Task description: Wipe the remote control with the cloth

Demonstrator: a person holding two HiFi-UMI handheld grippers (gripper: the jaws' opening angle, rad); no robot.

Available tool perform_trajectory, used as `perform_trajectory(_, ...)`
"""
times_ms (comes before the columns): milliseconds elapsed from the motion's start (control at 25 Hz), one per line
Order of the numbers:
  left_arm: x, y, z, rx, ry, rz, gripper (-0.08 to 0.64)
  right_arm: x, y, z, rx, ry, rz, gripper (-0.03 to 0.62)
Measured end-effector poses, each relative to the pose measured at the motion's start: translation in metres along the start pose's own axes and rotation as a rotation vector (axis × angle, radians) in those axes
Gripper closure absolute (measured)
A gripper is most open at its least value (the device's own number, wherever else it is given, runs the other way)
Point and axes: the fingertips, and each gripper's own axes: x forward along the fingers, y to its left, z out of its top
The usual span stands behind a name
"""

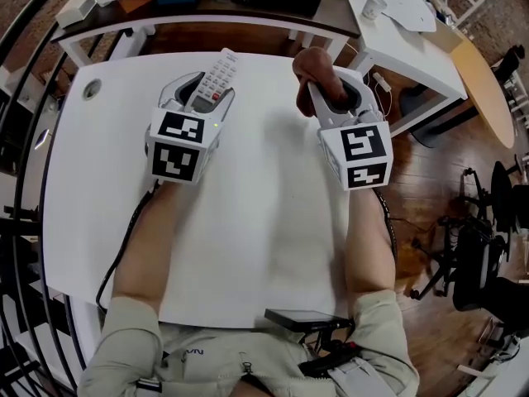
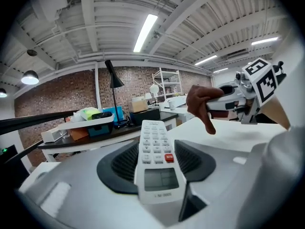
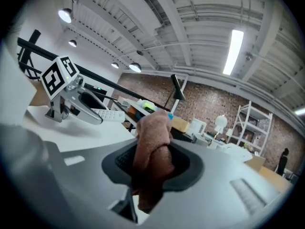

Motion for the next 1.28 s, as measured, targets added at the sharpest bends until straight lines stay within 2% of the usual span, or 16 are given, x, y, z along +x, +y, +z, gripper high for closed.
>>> perform_trajectory(200,0.009,0.008,-0.019,-0.027,0.075,0.009,0.314,0.012,0.000,-0.034,0.023,0.102,0.018,0.479)
perform_trajectory(400,0.013,0.006,-0.035,-0.046,0.156,-0.016,0.314,0.018,0.006,-0.056,0.022,0.184,0.047,0.478)
perform_trajectory(760,0.017,0.011,-0.046,-0.072,0.204,-0.007,0.313,0.025,0.020,-0.082,0.004,0.308,0.095,0.471)
perform_trajectory(1080,0.020,0.011,-0.053,-0.100,0.250,-0.025,0.313,0.025,0.021,-0.089,0.030,0.350,0.119,0.453)
perform_trajectory(1280,0.021,0.017,-0.059,-0.111,0.269,-0.010,0.313,0.025,0.025,-0.089,0.046,0.349,0.154,0.406)
